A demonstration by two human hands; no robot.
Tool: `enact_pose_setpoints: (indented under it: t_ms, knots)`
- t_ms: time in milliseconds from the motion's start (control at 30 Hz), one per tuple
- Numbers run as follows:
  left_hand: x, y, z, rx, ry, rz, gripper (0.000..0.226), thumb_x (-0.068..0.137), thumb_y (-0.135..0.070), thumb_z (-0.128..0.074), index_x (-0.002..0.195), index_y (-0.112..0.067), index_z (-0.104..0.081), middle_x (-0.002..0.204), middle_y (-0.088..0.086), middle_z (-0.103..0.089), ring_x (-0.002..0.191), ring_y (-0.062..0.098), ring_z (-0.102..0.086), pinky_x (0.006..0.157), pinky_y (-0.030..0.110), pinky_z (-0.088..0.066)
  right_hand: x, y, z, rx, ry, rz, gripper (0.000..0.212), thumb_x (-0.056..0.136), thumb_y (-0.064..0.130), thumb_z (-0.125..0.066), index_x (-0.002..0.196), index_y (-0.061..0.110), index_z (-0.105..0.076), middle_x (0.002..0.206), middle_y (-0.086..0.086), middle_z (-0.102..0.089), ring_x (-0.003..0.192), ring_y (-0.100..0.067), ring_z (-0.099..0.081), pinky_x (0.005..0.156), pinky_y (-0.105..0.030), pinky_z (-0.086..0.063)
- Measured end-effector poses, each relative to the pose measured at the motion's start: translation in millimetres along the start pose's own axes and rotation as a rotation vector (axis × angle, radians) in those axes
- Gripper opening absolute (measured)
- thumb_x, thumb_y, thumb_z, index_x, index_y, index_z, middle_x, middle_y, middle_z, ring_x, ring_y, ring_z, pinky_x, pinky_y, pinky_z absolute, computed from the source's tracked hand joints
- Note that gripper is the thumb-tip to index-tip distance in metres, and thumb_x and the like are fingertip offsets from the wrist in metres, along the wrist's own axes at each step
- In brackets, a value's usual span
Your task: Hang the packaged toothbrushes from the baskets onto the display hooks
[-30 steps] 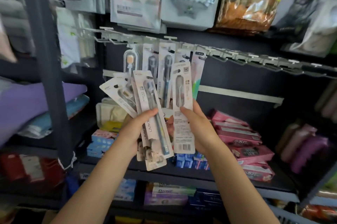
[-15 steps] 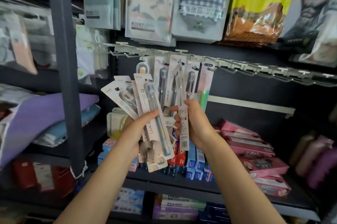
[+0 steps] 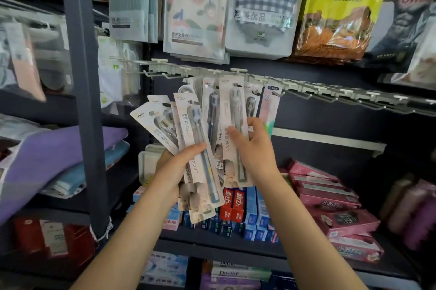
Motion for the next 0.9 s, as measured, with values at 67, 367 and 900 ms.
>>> enact_pose_setpoints:
  t_ms: [67,367,900]
  knots:
    - [1.6,0.7,-1.2,0.010,0.018,-0.009,0.034,0.081,-0.021,-0.081,0.112,-0.029,-0.071,0.103,-0.002,-0.078,0.097,0.019,-0.075,0.095,0.046,-0.056,5.3,2.9,2.3,0.001,-0.040,0.027,0.012,0.098,0.026,-0.065,0.105,0.026,-0.055,0.103,-0.005,-0.073,0.094,-0.024,-0.071,0.087,-0.047,-0.059]
    - [8.9,5.2,-11.0,0.051,0.023,-0.060,0.041,0.081,-0.019,-0.081,0.119,-0.028,-0.069,0.104,-0.005,-0.078,0.097,0.013,-0.074,0.092,0.041,-0.056,20.6,5.2,-8.4,-0.002,-0.089,0.007,0.028,0.098,0.024,-0.065,0.119,0.009,-0.056,0.102,-0.010,-0.070,0.092,-0.029,-0.070,0.084,-0.048,-0.058]
    - [15.6,26.8,5.5,0.127,-0.008,-0.033,0.034,0.080,-0.026,-0.083,0.103,-0.037,-0.061,0.097,-0.023,-0.068,0.087,-0.009,-0.060,0.071,0.019,-0.044,35.6,-69.6,-23.9,-0.082,0.031,-0.081,0.026,0.107,0.035,-0.045,0.117,0.011,-0.051,0.094,0.009,-0.052,0.095,-0.015,-0.051,0.079,-0.027,-0.042]
Point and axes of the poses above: each hand's wrist, its own x-axis towards the middle knuckle, its own z-axis out of the back of the hand, y = z × x, the point moved 3 cm from there along x, towards the middle knuckle
